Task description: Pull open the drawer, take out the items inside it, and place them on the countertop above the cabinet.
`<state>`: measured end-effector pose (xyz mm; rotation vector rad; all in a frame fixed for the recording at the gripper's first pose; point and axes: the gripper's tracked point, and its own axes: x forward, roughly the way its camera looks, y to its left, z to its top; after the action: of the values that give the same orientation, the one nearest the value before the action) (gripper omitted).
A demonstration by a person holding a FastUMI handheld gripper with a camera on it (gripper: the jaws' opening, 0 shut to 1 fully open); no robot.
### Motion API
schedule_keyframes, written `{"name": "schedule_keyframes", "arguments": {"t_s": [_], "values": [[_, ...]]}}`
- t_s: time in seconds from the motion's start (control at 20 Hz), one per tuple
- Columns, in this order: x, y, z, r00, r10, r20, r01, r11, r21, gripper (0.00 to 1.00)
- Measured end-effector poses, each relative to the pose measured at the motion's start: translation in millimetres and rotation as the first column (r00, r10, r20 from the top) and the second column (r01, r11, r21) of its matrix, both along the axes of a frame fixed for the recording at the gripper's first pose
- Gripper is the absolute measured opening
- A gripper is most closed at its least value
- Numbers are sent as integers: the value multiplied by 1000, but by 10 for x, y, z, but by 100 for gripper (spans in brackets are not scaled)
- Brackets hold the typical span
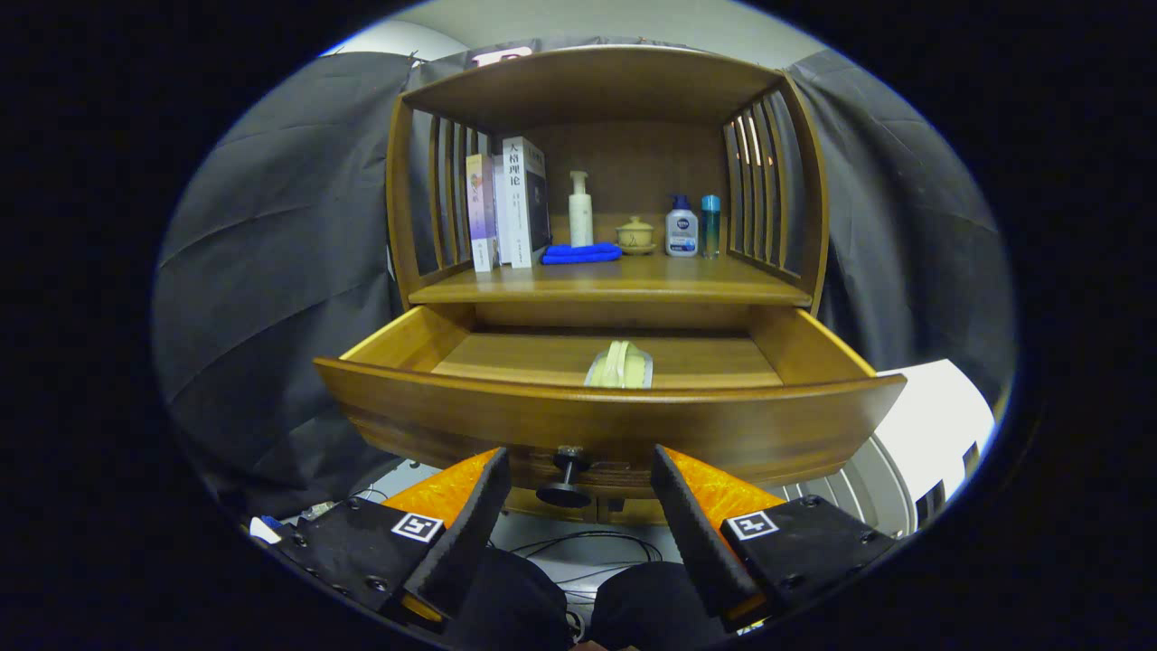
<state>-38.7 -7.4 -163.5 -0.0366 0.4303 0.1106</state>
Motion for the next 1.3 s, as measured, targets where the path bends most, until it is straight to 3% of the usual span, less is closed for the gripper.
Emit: {"name": "schedule_keyframes", "arguments": {"t_s": [0.25,0.55,1.0,1.3], "values": [[-96,96,392,996,77,35,-76,997,-16,98],[57,-65,668,997,66,50,-64,997,-52,98],[840,-363,1010,999,35,30,-32,996,-79,99],[1343,-225,820,987,101,-124,-108,993,-47,98]]}}
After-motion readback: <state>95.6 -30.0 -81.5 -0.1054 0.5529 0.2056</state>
